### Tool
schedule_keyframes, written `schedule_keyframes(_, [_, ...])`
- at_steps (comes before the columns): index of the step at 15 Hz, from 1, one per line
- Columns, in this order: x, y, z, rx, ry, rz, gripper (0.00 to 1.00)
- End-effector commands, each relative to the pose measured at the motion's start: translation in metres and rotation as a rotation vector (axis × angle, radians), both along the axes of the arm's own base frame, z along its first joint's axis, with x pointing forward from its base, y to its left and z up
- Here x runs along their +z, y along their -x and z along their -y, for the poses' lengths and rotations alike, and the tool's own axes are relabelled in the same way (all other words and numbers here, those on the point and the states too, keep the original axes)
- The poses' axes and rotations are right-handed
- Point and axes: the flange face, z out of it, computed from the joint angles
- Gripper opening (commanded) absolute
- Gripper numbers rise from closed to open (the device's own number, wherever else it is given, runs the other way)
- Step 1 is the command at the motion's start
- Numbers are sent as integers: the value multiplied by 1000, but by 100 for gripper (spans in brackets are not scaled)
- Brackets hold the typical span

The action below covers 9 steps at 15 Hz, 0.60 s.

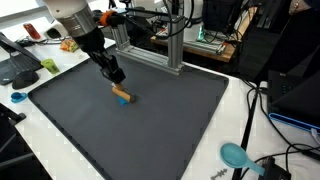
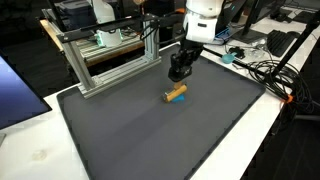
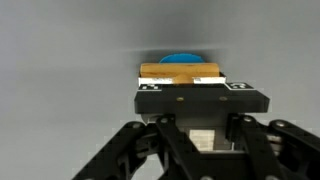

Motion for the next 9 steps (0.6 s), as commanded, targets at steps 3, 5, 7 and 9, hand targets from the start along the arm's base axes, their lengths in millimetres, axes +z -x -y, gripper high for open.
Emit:
schedule_keyframes(3, [-44,4,-6,8,-55,-111,22])
schedule_keyframes(5, [-46,5,-6,12,-55,-127,22])
schedule_keyframes(7, [-46,5,-6,15,-55,-142,22])
schedule_keyframes(9, [-49,6,-7,16,-55,-163,22])
